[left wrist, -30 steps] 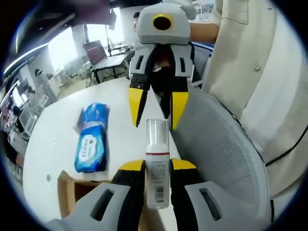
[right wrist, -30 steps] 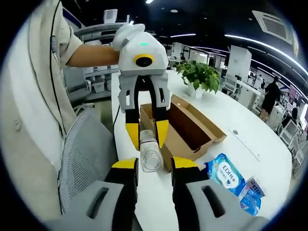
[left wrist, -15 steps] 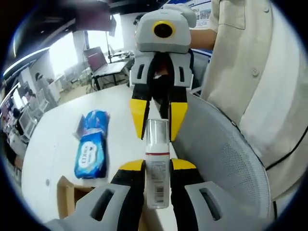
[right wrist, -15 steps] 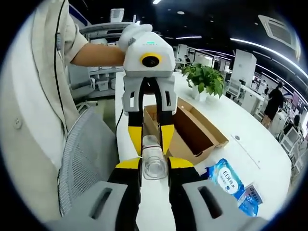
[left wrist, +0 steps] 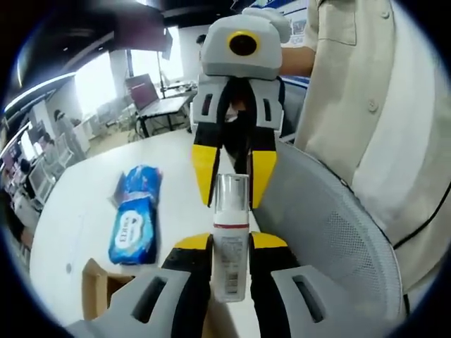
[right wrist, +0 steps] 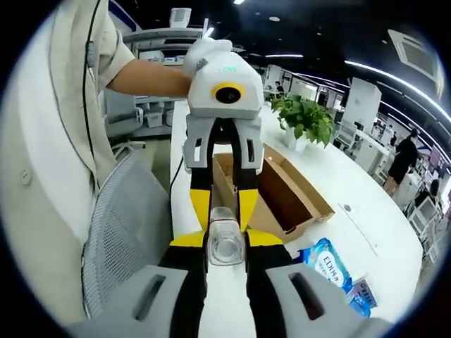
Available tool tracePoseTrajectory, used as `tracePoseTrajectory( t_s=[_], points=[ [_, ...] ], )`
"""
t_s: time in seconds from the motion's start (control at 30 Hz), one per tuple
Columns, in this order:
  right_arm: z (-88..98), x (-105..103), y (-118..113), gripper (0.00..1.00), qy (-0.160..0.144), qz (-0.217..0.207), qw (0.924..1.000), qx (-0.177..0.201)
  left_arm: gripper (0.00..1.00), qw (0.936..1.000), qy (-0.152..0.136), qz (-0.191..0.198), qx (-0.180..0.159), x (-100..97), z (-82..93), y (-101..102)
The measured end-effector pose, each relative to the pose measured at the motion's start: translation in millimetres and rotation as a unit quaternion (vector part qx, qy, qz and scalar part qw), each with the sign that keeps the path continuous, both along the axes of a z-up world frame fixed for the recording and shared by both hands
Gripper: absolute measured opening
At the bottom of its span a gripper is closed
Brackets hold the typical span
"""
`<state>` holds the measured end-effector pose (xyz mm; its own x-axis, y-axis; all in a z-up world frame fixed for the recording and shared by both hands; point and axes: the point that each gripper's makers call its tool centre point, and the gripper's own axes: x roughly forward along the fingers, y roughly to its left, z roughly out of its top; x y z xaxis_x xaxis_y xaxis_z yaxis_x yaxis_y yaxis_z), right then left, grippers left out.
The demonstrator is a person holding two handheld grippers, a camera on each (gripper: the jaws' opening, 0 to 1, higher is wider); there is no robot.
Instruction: Operate the shoe box by opening the lid, removing the specified soft item, and placing it in the target area until the item is outside and the box remains undamaged.
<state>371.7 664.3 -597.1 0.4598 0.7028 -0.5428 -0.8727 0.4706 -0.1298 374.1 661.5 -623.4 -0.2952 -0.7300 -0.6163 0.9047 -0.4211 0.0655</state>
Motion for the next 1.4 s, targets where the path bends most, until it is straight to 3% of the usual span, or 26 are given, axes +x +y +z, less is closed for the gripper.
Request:
tracePoseTrajectory(
  t_s=[0.4, 0.63, 0.83, 1.0, 1.3, 1.4],
  points=[
    [-2.9, 8.8, -2.4, 0.16, -0.002, 0.014, 0.9998, -0.017, 0.18, 0.9996, -0.004, 0.026, -0.014, 10.7, 4.2, 0.8],
    [-7.1, 17.0, -6.7, 0.16, -0.002, 0.028, 0.9990, -0.035, 0.24, 0.9974, 0.004, 0.070, -0.012, 25.0, 2.2, 10.9],
    [-7.5, 28.1, -14.9, 0.16, -0.003, 0.035, 0.9981, -0.051, 0.30, 0.9918, 0.018, 0.125, -0.018, 38.3, -0.6, 20.2],
    [-8.1, 42.5, -28.3, 0.16, -0.009, 0.042, 0.9964, -0.074, 0.39, 0.9837, 0.038, 0.172, -0.035, 47.9, 0.8, 28.5],
    [-3.5, 75.6, -56.7, 0.16, -0.017, 0.049, 0.9928, -0.108, 0.55, 0.9608, 0.050, 0.262, -0.077, 69.7, 9.2, 48.4],
    [-1.3, 89.1, -67.1, 0.16, -0.019, 0.050, 0.9914, -0.120, 0.60, 0.9557, 0.046, 0.281, -0.075, 75.2, 7.2, 57.3]
  ],
)
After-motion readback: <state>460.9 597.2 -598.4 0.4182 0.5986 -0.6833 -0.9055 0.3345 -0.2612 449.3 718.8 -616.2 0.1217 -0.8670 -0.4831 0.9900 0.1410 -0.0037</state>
